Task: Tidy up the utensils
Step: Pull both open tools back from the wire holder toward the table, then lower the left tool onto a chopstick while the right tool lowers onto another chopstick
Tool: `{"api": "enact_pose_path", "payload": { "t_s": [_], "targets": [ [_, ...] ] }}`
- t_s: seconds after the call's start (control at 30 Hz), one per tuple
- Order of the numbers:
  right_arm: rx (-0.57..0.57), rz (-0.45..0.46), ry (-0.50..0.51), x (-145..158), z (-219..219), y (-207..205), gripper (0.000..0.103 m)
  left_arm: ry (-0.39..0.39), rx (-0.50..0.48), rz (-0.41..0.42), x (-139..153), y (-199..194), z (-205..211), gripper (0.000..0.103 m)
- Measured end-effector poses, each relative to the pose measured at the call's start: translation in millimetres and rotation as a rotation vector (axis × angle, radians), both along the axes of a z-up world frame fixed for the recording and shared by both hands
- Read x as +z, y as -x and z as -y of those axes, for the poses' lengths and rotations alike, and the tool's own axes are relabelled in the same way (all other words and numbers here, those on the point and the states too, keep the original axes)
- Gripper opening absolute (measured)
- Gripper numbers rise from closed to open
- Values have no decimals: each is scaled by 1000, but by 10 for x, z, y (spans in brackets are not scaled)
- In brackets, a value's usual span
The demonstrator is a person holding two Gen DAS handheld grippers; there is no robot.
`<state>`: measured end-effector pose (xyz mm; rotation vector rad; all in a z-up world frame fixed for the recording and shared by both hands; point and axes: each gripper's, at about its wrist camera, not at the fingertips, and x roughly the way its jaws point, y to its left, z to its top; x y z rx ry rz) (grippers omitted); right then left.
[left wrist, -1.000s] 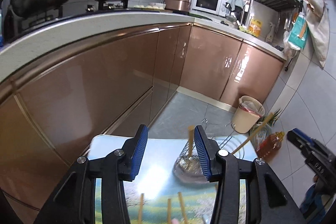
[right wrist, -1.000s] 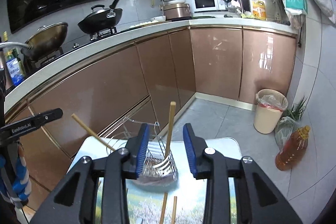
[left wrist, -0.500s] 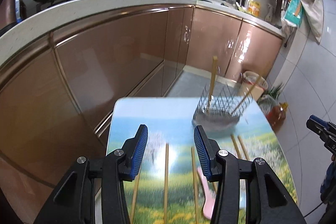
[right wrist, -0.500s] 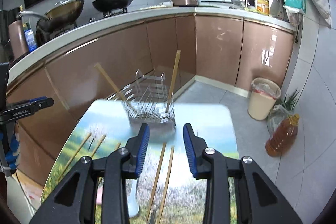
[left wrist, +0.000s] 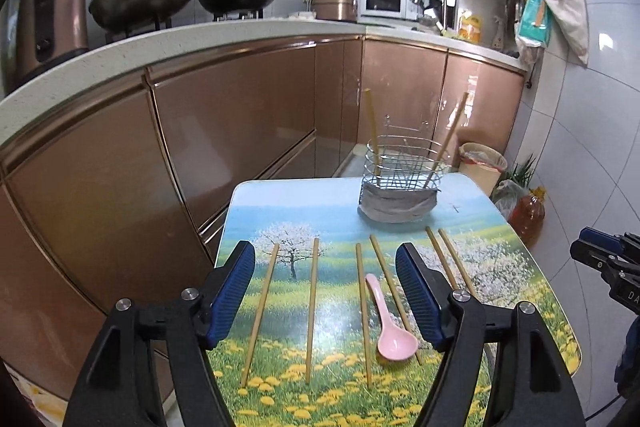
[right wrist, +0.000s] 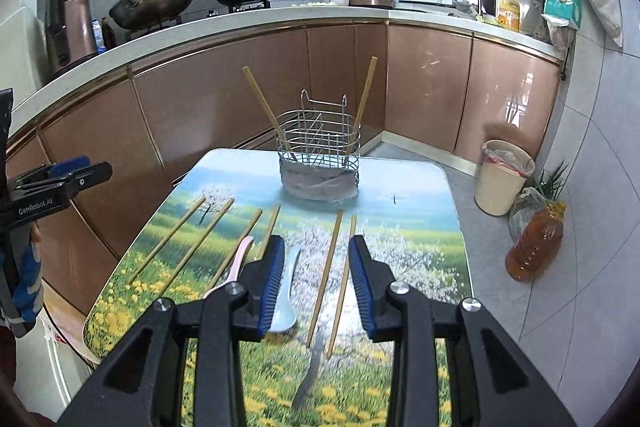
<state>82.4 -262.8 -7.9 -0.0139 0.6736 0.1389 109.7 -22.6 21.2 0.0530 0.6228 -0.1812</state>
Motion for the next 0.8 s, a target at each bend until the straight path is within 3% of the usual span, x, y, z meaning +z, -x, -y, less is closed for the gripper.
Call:
{"api": "enact_pose_path", "payload": {
  "t_s": [0.23,0.43,0.57,0.8],
  "targets": [
    [-18,25,9,69,-11,318,32,-20,0,62,49,368,2,72],
    [-9,22,11,92,-18,348,32,-27,-10,59,52,417,4,72],
    [9,-31,2,-7,0,167,32,9,-29,-29,-55,206,-11,72],
    [23,-159,-42,-309,153,-397,32,37,-68,-274,-488,-597,118,69]
  ]
}}
